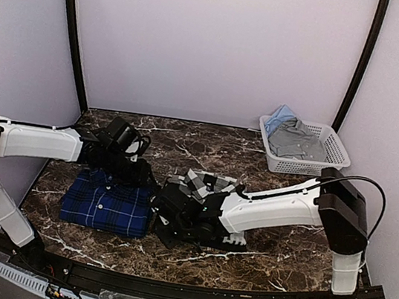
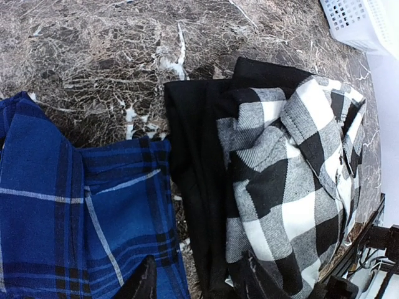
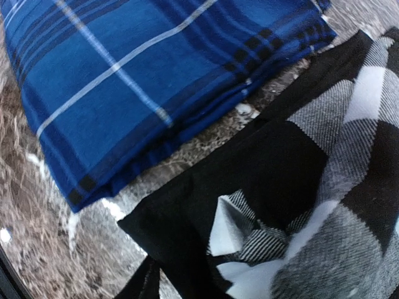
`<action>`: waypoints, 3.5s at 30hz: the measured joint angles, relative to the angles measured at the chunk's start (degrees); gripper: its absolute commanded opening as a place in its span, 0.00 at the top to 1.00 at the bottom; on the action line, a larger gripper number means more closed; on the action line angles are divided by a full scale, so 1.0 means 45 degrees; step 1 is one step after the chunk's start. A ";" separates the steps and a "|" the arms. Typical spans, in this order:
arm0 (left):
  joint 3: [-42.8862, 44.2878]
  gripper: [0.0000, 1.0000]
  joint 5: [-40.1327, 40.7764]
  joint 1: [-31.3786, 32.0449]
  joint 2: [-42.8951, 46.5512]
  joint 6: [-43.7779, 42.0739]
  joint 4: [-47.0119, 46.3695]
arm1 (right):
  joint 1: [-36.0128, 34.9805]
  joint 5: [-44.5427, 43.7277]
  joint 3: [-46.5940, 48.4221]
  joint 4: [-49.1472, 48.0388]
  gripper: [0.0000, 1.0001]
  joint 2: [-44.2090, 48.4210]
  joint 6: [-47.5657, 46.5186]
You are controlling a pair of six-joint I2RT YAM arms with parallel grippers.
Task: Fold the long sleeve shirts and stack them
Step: Move the square-folded shirt to the center of the board, then pick up the square-folded shirt from the center of the board.
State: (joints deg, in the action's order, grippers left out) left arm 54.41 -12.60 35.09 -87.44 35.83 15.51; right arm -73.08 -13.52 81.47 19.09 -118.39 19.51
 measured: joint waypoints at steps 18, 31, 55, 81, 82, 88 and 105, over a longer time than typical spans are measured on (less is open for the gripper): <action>-0.0277 0.54 -0.1399 0.0267 0.0831 0.0000 -0.0010 | 0.2055 0.1870 -0.3696 0.0325 0.45 0.5595 0.2200; 0.0355 0.65 -0.1117 0.2458 0.0257 0.0209 -0.0554 | 0.4867 0.2419 -0.7985 -0.0554 0.48 0.9321 0.4833; 0.0321 0.70 -0.0359 0.2769 -0.2807 0.0680 -0.1433 | 0.6402 0.4396 -0.9690 -0.4507 0.56 0.6494 0.5683; 0.2356 0.58 0.0821 0.0223 -0.1870 0.0019 0.0131 | 0.8242 0.4109 -0.4532 -0.2584 0.37 0.3502 0.3079; 0.2195 0.57 0.1146 0.0180 -0.1316 0.0063 0.0282 | 0.8242 0.4027 -0.4532 -0.2419 0.37 0.3827 0.3021; 0.0126 0.56 0.3152 -0.1438 0.1972 0.0437 0.1059 | 0.7708 0.3798 -0.4532 -0.2229 0.37 0.5493 0.3109; -0.4430 0.50 0.2841 -0.9088 0.4867 0.0806 0.1379 | 0.3429 0.5153 0.0136 -0.2929 0.38 0.0253 0.4022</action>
State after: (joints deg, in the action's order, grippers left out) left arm 34.48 0.19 -5.80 -65.54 39.46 21.71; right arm -57.65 9.67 82.08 5.91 -117.25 37.60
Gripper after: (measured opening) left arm 0.469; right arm 0.619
